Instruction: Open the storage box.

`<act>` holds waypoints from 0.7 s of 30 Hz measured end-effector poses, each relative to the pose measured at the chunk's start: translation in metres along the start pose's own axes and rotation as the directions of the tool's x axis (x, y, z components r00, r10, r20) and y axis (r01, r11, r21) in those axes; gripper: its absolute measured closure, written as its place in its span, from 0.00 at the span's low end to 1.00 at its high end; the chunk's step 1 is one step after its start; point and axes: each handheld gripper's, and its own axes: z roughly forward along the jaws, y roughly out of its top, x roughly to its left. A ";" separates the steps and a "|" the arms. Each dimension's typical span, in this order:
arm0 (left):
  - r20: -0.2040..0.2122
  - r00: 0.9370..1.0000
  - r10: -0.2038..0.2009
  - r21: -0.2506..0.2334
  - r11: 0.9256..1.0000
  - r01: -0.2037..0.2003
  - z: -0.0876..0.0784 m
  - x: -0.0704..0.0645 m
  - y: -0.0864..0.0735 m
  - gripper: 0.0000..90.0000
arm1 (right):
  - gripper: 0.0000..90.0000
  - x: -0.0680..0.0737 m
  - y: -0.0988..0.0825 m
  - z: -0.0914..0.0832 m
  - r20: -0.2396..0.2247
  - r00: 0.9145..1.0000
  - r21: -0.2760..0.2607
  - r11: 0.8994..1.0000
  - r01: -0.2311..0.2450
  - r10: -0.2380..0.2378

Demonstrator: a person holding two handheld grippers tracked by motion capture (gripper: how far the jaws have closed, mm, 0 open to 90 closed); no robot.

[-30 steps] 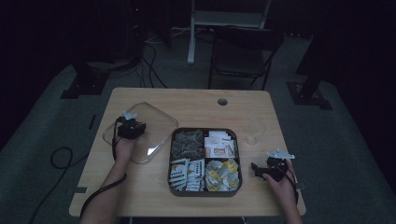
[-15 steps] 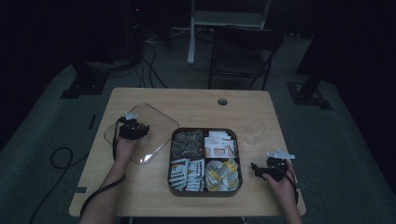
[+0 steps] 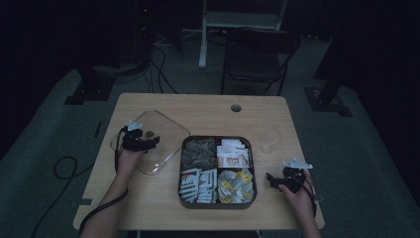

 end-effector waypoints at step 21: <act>0.079 0.991 0.111 -0.084 0.991 -0.105 -0.035 -0.013 -0.026 0.01 | 0.12 0.000 0.000 0.000 0.000 1.000 0.000 1.000 0.000 0.000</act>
